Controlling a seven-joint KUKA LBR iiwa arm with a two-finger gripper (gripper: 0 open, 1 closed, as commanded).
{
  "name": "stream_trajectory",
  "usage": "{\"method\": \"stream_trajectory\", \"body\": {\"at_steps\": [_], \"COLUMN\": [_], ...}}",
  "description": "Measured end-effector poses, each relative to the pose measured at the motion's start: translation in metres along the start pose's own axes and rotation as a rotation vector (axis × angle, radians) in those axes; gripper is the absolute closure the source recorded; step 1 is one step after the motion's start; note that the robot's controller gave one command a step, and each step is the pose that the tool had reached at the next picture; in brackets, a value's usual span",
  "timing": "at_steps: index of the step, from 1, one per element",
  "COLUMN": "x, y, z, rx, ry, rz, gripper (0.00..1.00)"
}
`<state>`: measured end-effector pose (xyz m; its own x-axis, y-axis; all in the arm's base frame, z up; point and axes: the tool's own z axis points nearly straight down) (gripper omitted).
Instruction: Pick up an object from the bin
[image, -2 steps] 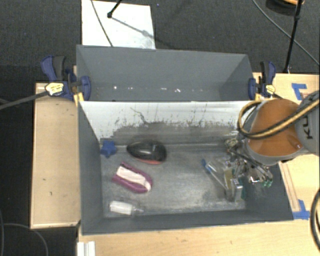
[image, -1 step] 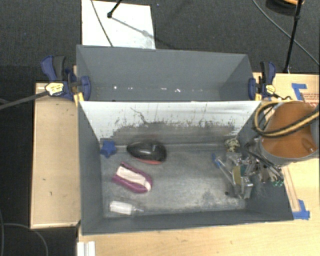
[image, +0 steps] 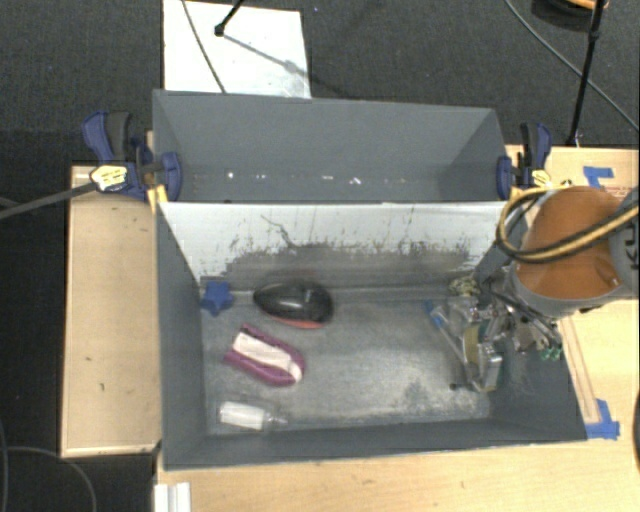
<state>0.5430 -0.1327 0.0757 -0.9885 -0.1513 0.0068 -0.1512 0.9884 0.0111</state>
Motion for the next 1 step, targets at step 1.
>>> {"method": "stream_trajectory", "body": {"at_steps": [1], "x": [0.0161], "y": [0.0002], "z": [0.0011], "rx": [0.002], "ry": [-0.029], "rz": [-0.428], "gripper": [0.00]}}
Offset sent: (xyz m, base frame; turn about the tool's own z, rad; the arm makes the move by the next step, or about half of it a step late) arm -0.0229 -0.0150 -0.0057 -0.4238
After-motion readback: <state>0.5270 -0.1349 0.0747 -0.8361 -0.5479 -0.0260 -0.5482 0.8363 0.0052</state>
